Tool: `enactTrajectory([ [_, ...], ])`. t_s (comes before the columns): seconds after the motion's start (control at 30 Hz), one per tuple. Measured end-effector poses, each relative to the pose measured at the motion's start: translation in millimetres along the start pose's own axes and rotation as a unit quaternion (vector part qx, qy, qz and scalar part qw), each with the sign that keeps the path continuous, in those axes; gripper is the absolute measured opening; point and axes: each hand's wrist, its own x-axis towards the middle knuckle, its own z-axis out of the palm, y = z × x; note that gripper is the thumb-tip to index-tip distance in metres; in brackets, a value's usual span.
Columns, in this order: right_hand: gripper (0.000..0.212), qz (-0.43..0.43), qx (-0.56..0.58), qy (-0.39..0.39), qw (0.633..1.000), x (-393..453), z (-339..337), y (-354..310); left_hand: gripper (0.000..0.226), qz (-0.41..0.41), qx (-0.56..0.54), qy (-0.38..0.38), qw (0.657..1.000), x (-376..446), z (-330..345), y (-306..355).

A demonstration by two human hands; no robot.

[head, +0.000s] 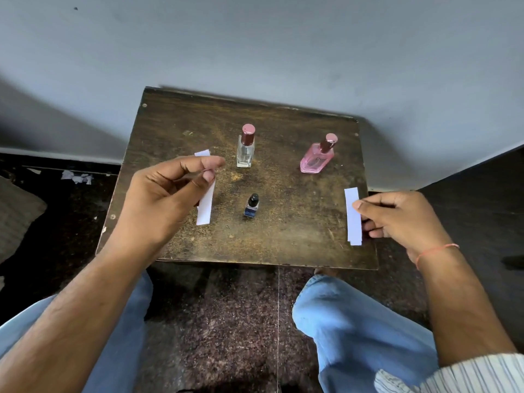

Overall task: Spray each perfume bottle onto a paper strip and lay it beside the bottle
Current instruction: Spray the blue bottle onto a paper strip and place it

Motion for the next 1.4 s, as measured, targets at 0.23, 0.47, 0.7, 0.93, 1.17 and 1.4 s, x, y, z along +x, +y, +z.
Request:
enactTrajectory([
  [0.23,0.006,0.015,-0.015,0.039,0.999,0.0,1.7,-5.1,0.047,-0.008,0.001,-0.075,0.997,-0.7,-6.7,-3.5],
  [0.47,0.016,-0.081,-0.162,0.167,0.969,-10.4,9.4,-20.4,0.064,-0.054,0.045,-0.136,0.988,-3.4,-11.5,-2.9],
  [0.7,0.031,-0.360,-0.115,0.014,0.926,-32.8,73.9,-45.6,0.064,-0.083,0.080,-0.167,0.979,-3.8,-11.6,0.7],
  [0.93,0.045,-0.378,-0.148,-0.040,0.913,-37.6,119.0,-43.2,0.081,-0.075,0.088,-0.162,0.980,-2.0,-7.3,3.0],
  [1.17,0.024,-0.342,-0.104,-0.038,0.933,-36.1,125.5,-38.8,0.096,-0.091,0.080,-0.146,0.982,-1.2,-2.0,2.0],
  [1.4,0.017,-0.121,0.288,-0.180,0.933,-44.6,121.6,-59.4,0.080,-0.112,0.067,-0.138,0.982,0.0,0.9,-0.3],
])
